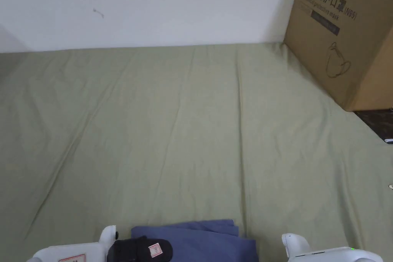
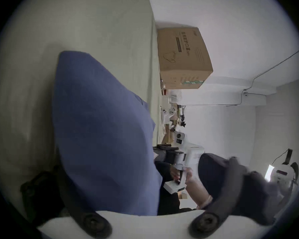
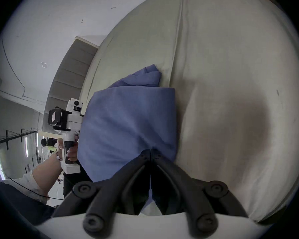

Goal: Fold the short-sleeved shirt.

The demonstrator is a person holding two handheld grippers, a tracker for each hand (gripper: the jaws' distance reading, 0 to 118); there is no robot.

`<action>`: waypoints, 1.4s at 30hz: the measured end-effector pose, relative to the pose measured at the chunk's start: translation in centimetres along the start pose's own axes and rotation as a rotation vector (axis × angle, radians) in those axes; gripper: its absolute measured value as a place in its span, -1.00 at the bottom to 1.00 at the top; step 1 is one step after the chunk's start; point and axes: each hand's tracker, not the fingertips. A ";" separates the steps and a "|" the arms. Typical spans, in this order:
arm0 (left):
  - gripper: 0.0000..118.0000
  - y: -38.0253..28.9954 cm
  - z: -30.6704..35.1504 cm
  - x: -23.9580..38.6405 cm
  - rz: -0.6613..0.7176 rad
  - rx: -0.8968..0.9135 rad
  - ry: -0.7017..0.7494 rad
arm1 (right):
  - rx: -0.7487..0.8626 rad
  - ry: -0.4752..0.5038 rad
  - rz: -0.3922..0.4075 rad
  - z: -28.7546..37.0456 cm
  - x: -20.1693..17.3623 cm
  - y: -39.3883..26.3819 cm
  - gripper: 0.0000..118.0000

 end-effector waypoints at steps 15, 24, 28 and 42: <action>-0.67 -2.7 1.5 5.6 -0.216 0.092 0.263 | 0.109 -0.060 0.012 2.6 -3.4 0.3 -1.00; -0.67 -0.3 13.9 12.0 -0.352 0.241 0.394 | 0.231 -0.064 0.139 7.3 -9.4 1.0 -1.00; -0.67 2.0 19.3 13.4 -0.436 0.268 0.681 | 0.225 -0.120 0.191 7.1 -10.5 0.7 -1.00; -0.07 9.0 26.4 8.0 -0.496 0.185 1.600 | 0.180 -0.184 0.200 5.2 -12.9 1.3 -1.00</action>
